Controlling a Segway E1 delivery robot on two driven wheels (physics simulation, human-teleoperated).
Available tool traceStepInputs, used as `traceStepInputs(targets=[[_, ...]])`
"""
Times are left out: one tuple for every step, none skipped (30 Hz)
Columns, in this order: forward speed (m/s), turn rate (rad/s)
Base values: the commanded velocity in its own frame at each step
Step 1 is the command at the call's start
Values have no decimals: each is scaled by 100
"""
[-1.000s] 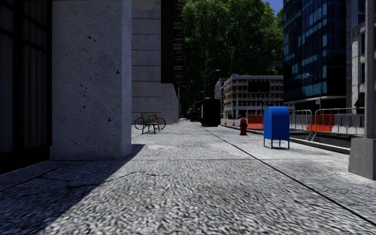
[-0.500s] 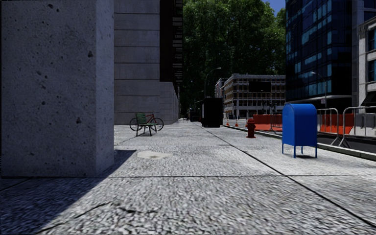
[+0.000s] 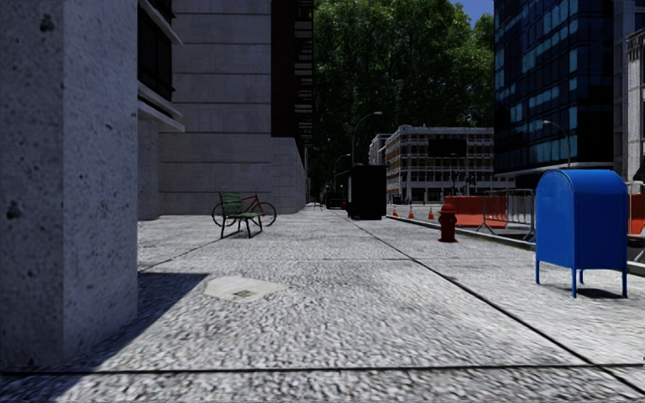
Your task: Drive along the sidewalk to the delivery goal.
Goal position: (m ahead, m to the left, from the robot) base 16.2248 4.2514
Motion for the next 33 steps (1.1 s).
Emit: traceStepInputs(targets=[[200,3],[200,8],[200,12],[200,12],[200,16],[200,18],[200,19],[200,19],[200,21],[200,28],[200,36],[200,36],[200,39],[200,39],[200,39],[200,40],[200,44],[200,44],[200,47],[200,48],[200,49],[200,49],[200,49],[200,49],[200,49],[200,49],[200,50],[200,50],[200,52],[200,54],[200,55],[200,55],[200,57]])
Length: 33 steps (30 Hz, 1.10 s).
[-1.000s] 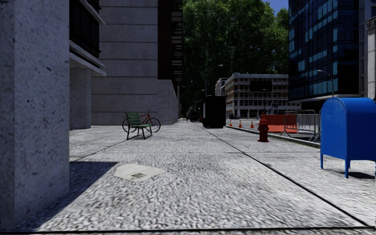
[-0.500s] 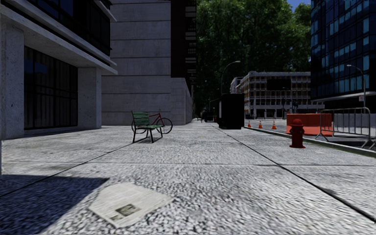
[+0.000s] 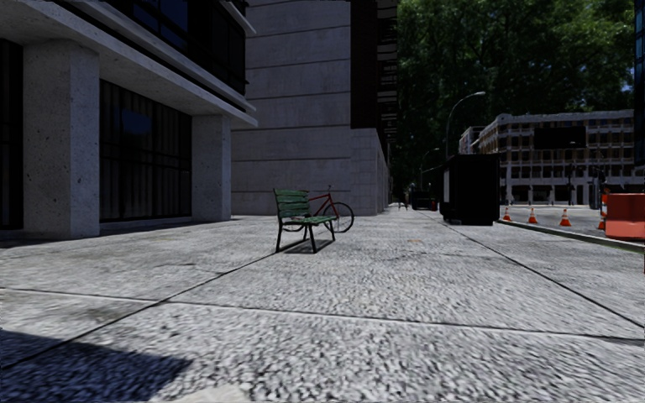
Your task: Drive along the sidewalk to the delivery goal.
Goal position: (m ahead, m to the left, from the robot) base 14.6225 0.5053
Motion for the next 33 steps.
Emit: traceStepInputs(targets=[[200,57],[200,58],[200,59],[200,59],[200,59],[200,60],[200,60],[200,60],[200,60],[200,60],[200,60],[200,60],[200,61],[200,61],[200,61],[200,61],[200,61],[200,61],[200,61],[200,61],[200,61],[200,61],[200,61],[200,61],[200,61],[200,61],[200,61],[200,61],[200,61],[200,57],[200,57],[200,47],[200,0]])
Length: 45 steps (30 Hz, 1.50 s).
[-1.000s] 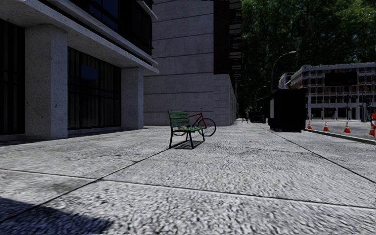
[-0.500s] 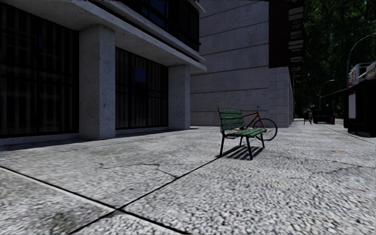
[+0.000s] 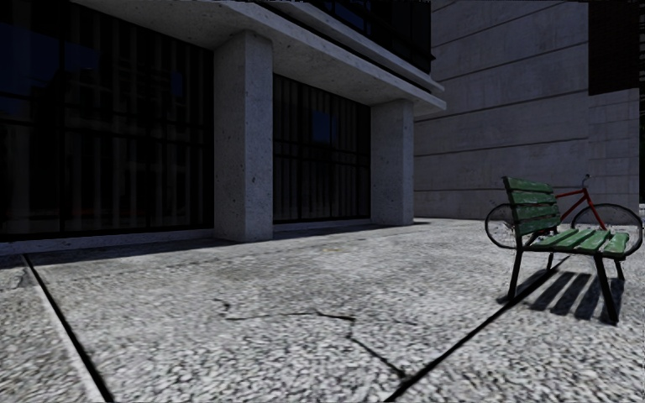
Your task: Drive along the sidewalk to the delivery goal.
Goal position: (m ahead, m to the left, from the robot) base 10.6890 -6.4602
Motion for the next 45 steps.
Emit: traceStepInputs(targets=[[200,0],[200,0],[200,0],[200,0],[200,0],[200,0],[200,0],[200,0],[200,0],[200,0],[200,0],[200,0],[200,0],[200,0],[200,0],[200,0],[200,0],[200,0],[200,0],[200,0],[200,0],[200,0],[200,0],[200,0],[200,-14],[200,-24],[200,-27],[200,-32],[200,-32],[200,-41],[200,-49],[200,-52],[200,-54],[200,-54],[200,-54],[200,-55],[200,-55],[200,-55],[200,-55],[200,-55],[200,-55],[200,-57],[200,-58],[200,-59],[200,-59]])
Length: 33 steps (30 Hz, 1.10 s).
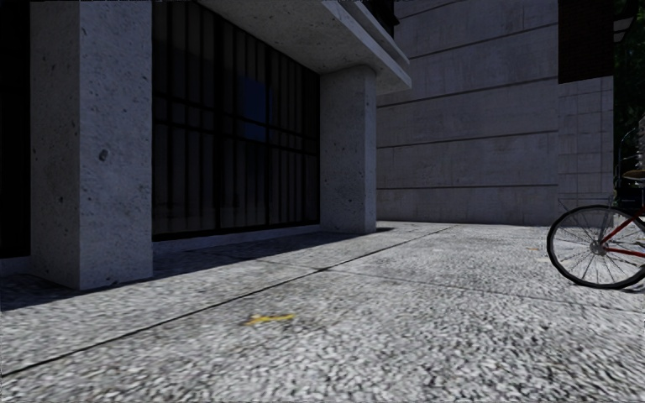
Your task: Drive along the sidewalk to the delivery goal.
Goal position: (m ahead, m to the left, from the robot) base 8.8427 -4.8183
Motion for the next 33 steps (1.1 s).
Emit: traceStepInputs(targets=[[200,-59],[200,-59],[200,-59],[200,-60],[200,-60],[200,-60],[200,-60],[200,-60],[200,-60],[200,-60],[200,-60],[200,-60],[200,-60],[200,-60],[200,-60],[200,-60],[200,-60],[200,-60],[200,-60],[200,-60],[200,-60],[200,-60],[200,-58],[200,-53],[200,-37],[200,-22],[200,-9],[200,-9],[200,-2],[200,0],[200,0],[200,0],[200,0]])
